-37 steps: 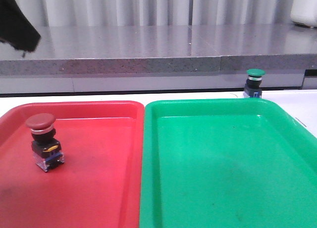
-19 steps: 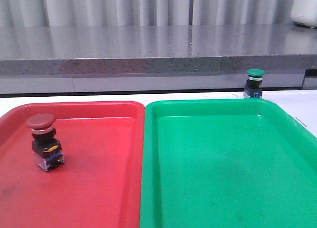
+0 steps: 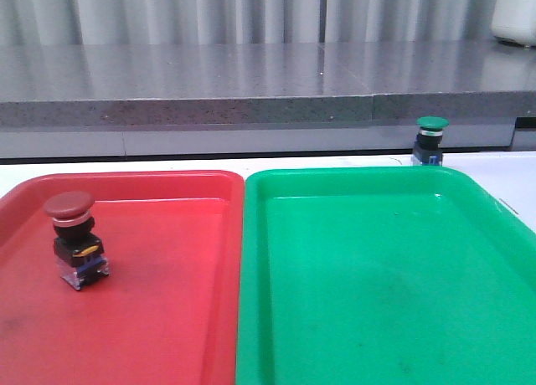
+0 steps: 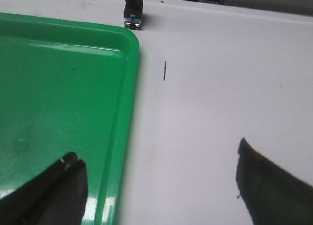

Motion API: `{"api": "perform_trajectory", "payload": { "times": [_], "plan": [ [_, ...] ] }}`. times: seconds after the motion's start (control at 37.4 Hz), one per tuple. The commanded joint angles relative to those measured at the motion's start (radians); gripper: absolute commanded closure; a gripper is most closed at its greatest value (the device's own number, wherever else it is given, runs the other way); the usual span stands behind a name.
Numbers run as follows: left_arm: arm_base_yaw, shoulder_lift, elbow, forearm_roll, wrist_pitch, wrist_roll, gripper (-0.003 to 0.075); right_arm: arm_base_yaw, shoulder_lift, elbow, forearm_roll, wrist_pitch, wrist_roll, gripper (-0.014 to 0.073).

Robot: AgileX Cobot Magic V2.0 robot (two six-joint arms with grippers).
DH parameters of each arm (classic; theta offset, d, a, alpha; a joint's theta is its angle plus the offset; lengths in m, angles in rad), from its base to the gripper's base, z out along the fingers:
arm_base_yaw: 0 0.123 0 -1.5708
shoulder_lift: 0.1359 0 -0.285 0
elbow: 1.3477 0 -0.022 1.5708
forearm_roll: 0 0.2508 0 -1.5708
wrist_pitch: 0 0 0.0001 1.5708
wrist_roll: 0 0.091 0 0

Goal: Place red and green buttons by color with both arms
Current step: 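Withdraw the left gripper upward away from the red tray, then lower the right gripper onto the green button and close on it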

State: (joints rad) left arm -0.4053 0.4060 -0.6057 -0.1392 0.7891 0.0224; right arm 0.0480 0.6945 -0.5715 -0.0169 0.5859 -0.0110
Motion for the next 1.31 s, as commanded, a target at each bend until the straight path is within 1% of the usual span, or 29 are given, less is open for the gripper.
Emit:
{"api": "perform_trajectory", "payload": {
  "times": [0.0, 0.27, 0.35, 0.43, 0.53, 0.88, 1.12, 1.28],
  "plan": [
    [0.004, 0.007, -0.024, -0.017, -0.097, -0.013, 0.0195, -0.004, 0.002, -0.035, -0.011, -0.06, -0.011, -0.0041],
    [0.004, 0.007, -0.024, -0.017, -0.096, -0.013, 0.0195, -0.004, 0.004, -0.035, -0.01, -0.071, -0.01, -0.0041],
    [0.004, 0.007, -0.024, -0.017, -0.096, -0.013, 0.0195, -0.004, 0.017, -0.035, -0.01, -0.103, -0.01, -0.0041],
    [0.004, 0.007, -0.024, -0.017, -0.096, -0.013, 0.0195, -0.004, 0.041, -0.04, 0.008, -0.145, -0.01, -0.0041],
    [0.004, 0.007, -0.024, -0.017, -0.096, -0.013, 0.0195, -0.003, 0.089, -0.076, 0.054, -0.15, -0.01, -0.0041],
    [0.004, 0.007, -0.024, -0.017, -0.096, -0.013, 0.0195, 0.008, 0.369, -0.301, 0.072, -0.175, -0.01, -0.0041],
    [0.004, 0.007, -0.024, -0.017, -0.096, -0.013, 0.0195, 0.008, 0.596, -0.481, 0.14, -0.204, -0.01, -0.0041],
    [0.004, 0.007, -0.024, -0.017, -0.096, -0.013, 0.0195, 0.008, 0.742, -0.6, 0.148, -0.2, -0.01, -0.0041]
  ]
}}
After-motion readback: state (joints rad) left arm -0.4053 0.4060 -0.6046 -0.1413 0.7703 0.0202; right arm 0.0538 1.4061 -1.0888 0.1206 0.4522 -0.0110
